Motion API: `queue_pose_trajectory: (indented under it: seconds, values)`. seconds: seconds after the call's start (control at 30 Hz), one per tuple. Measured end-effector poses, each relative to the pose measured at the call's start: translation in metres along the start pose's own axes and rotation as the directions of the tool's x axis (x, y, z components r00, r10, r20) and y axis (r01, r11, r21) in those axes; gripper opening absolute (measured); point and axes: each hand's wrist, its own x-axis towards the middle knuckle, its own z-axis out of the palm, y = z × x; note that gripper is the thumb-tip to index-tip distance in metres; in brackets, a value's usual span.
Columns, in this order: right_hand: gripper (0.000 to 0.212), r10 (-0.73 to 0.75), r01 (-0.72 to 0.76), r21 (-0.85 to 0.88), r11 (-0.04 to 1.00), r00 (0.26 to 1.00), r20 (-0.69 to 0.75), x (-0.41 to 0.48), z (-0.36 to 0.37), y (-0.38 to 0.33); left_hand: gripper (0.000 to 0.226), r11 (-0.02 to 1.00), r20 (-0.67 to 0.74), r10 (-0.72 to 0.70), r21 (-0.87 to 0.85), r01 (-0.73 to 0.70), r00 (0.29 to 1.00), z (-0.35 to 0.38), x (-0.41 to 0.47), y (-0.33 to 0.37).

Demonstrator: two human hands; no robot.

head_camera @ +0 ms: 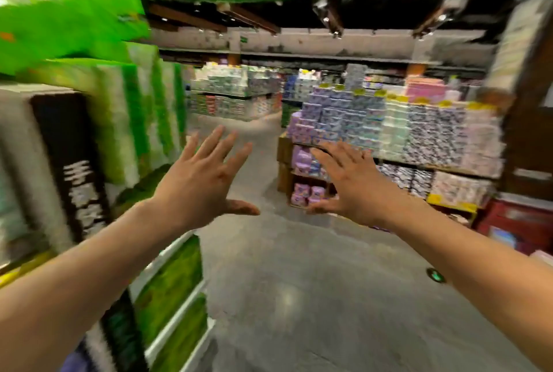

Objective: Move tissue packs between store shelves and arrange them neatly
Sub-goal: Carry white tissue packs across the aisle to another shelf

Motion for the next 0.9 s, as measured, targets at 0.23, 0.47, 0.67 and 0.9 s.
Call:
queue_pose_trajectory:
  seconds: [0.23,0.47,0.67,0.9]
  values:
    - [0.136,0.233,-0.233,-0.012,0.972,0.966,0.114,-0.016,0.089,0.154,0.119,0.972,0.093,0.185,-0.165,-0.169,0.978,0.106,0.153,0.113]
    - [0.143,0.483,-0.486,-0.033,0.873,0.855,0.189,-0.005,0.154,0.312,0.118,0.886,-0.005,0.401,-0.253,-0.389,0.916,0.198,0.342,0.207]
    - [0.137,0.677,-0.680,-0.065,0.731,0.708,0.200,-0.016,0.188,0.439,0.122,0.759,-0.051,0.577,-0.338,-0.557,0.816,0.250,0.482,0.318]
    - [0.128,0.798,-0.807,-0.095,0.583,0.545,0.258,-0.028,0.254,0.596,0.121,0.606,-0.175,0.690,-0.391,-0.692,0.703,0.313,0.627,0.485]
